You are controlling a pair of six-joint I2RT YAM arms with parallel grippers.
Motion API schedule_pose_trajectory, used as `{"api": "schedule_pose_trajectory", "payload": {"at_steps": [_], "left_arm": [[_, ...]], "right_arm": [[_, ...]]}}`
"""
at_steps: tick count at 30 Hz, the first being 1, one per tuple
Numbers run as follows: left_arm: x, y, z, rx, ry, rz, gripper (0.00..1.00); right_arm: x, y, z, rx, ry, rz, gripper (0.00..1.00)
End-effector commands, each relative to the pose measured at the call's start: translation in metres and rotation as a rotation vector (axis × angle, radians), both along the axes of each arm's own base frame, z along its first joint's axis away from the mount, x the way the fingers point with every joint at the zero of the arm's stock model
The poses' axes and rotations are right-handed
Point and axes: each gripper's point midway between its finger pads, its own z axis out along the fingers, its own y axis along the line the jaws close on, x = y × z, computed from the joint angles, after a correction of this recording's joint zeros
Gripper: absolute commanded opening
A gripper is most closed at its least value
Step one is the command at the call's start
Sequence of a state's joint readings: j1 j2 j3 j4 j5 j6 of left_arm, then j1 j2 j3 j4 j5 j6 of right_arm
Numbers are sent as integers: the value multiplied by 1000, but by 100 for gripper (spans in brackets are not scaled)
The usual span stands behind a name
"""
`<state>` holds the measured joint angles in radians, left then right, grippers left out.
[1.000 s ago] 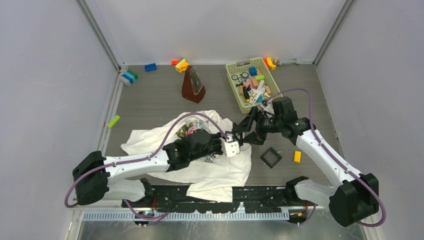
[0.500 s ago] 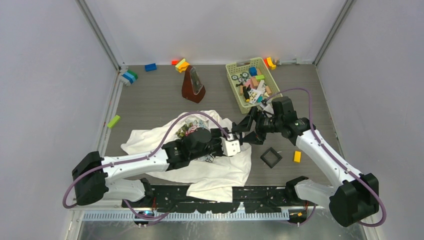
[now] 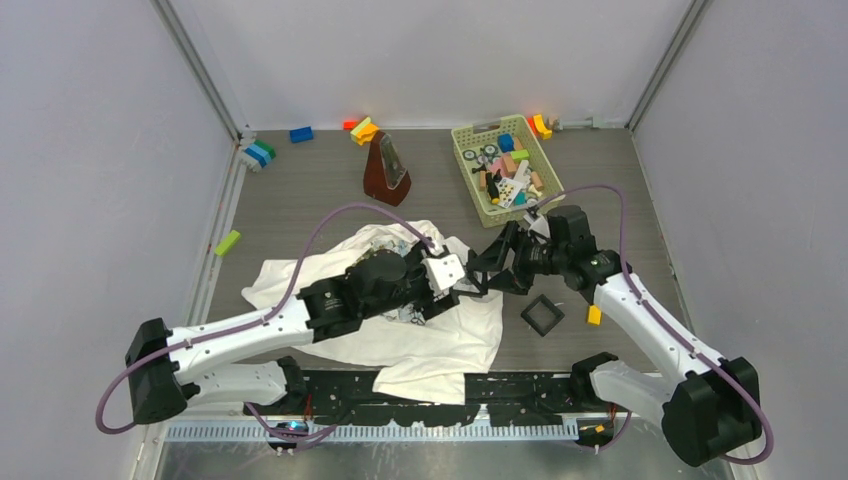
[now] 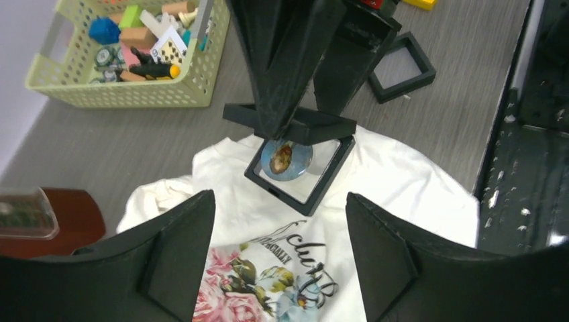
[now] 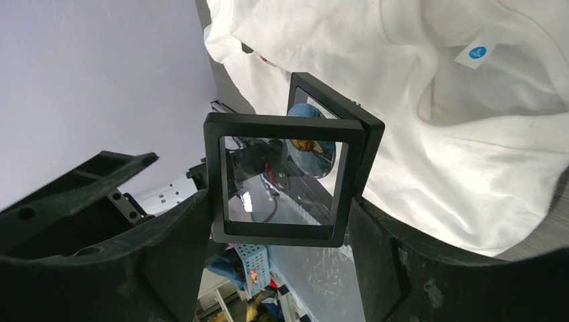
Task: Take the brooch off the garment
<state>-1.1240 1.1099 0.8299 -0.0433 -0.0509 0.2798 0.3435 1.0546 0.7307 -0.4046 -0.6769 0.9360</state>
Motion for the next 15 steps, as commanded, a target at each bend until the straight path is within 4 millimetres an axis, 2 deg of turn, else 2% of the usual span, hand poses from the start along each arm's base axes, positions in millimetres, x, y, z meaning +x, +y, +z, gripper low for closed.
{"api": "schedule_pose_trajectory", "payload": {"at_steps": [1, 6, 11, 15], "left_arm": [[5, 16, 22, -162, 270, 176, 73], [12, 20, 15, -264, 599, 239, 44], [23, 19, 2, -339, 788, 256, 1], [27, 14, -4, -350, 841, 245, 0]], "right_arm": [[9, -3, 15, 12, -167, -10, 48], [6, -6, 20, 17, -219, -14, 48], [3, -7, 28, 28, -254, -12, 48], [0, -6, 35, 42, -273, -1, 48]]}}
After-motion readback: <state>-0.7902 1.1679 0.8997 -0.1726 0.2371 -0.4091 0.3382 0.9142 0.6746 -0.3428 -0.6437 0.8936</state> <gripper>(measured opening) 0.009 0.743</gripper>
